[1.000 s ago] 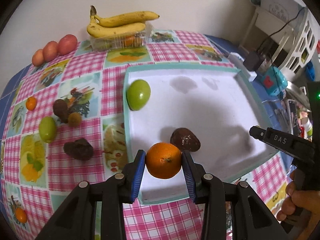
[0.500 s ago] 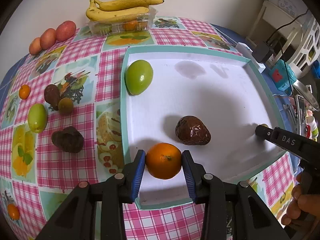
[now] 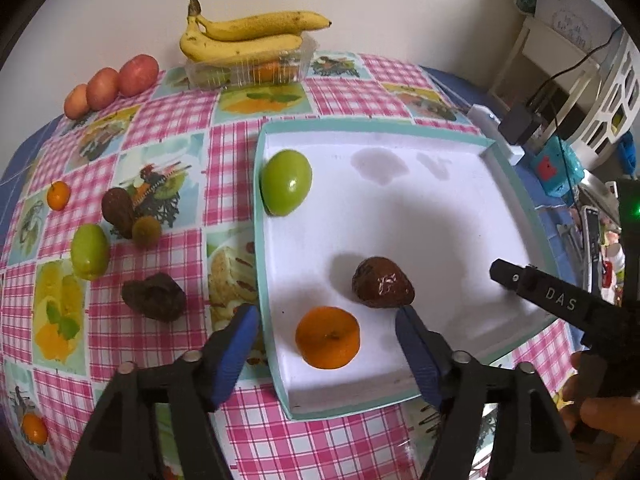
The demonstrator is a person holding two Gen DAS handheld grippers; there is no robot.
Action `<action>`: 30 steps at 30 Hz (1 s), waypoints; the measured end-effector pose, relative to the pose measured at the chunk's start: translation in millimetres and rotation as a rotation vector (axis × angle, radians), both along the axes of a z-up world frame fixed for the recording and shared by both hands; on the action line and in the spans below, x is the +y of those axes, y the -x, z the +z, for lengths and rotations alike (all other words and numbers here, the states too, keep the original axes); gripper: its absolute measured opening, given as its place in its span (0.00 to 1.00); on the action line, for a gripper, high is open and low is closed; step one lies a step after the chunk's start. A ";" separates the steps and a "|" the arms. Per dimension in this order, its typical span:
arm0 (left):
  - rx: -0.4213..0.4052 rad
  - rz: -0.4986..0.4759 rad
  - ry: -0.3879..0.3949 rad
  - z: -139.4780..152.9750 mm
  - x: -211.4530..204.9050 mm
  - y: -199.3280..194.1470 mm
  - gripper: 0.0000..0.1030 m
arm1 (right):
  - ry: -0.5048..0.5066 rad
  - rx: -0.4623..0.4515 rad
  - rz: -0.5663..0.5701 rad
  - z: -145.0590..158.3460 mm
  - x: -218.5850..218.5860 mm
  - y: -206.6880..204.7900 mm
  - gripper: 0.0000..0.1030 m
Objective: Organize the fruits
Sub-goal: 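Drop the orange in the tray with the left tool while the right tool carries the tan fruit over it, then release the tan fruit inside the tray with the right tool while the left tool withdraws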
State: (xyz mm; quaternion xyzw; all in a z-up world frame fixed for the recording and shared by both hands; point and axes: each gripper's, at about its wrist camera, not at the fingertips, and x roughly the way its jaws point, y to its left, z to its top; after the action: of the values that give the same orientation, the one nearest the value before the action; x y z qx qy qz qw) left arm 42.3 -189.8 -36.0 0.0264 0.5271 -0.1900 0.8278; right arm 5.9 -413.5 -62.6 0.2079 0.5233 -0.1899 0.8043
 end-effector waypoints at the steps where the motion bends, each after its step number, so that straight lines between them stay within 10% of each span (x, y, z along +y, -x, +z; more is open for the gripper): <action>1: -0.001 0.000 0.005 1.7 1.1 0.3 0.77 | 0.004 -0.007 0.003 1.5 0.7 -0.1 0.73; 9: -0.053 0.096 -0.010 12.4 22.3 -6.7 1.00 | 0.036 -0.062 0.021 9.4 5.4 0.6 0.92; 30: -0.064 0.742 -0.077 20.7 229.5 -48.7 1.00 | 0.072 -0.115 0.164 16.5 56.0 -12.3 0.93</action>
State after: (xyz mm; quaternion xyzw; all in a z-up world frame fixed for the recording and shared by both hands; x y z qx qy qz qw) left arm 91.1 39.8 -15.3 -0.1293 0.4817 0.1439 0.8547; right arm 18.2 -357.5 -46.1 0.1461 0.4844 -0.1300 0.8527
